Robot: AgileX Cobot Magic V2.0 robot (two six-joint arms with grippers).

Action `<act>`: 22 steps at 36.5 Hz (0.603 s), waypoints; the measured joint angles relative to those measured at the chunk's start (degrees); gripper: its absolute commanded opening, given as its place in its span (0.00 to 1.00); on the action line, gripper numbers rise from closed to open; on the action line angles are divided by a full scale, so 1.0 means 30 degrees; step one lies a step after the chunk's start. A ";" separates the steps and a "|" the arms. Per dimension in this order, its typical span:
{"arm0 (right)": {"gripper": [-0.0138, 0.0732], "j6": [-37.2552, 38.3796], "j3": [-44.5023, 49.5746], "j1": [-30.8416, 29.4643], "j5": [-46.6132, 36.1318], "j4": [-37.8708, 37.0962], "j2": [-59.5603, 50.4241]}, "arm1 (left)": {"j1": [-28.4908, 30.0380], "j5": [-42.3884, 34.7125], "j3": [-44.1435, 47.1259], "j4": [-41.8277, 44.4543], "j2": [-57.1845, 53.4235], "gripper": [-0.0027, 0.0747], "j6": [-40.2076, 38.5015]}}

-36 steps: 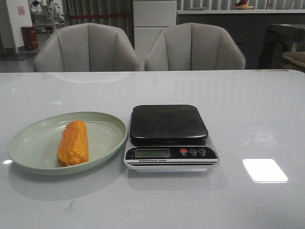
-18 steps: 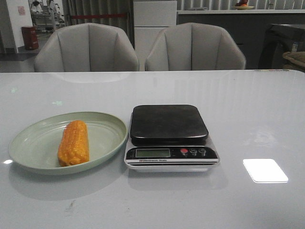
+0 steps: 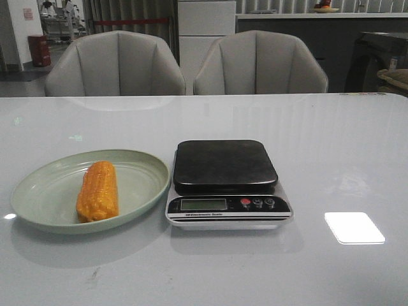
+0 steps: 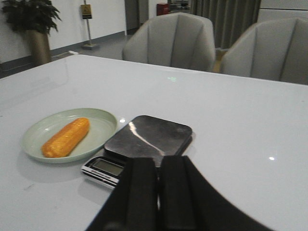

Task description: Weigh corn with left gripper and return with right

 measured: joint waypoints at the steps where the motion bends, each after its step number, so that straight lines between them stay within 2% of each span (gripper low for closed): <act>1: 0.35 0.0000 0.0213 -0.0647 -0.0084 0.0000 0.0000 | 0.0000 0.0000 0.0000 0.0000 0.0000 0.18 0.0000; 6: 0.35 0.0000 0.1138 -0.4352 -0.0914 0.0000 0.0000 | 0.0000 0.0000 0.0000 0.0000 0.0000 0.18 0.0032; 10: 0.35 0.0000 0.2304 -0.6888 -0.2627 0.0000 -0.0175 | 0.0000 0.0000 0.0000 0.0000 0.0000 0.18 0.0032; 15: 0.35 0.0000 0.3078 -0.7888 -0.4111 0.0000 -0.1312 | 0.0000 0.0000 0.0000 0.0000 0.0000 0.18 0.0032; 22: 0.35 0.0000 0.3078 -0.8025 -0.4210 0.0000 -0.2456 | 0.0000 -0.0044 0.0000 0.0000 0.0000 0.18 0.0032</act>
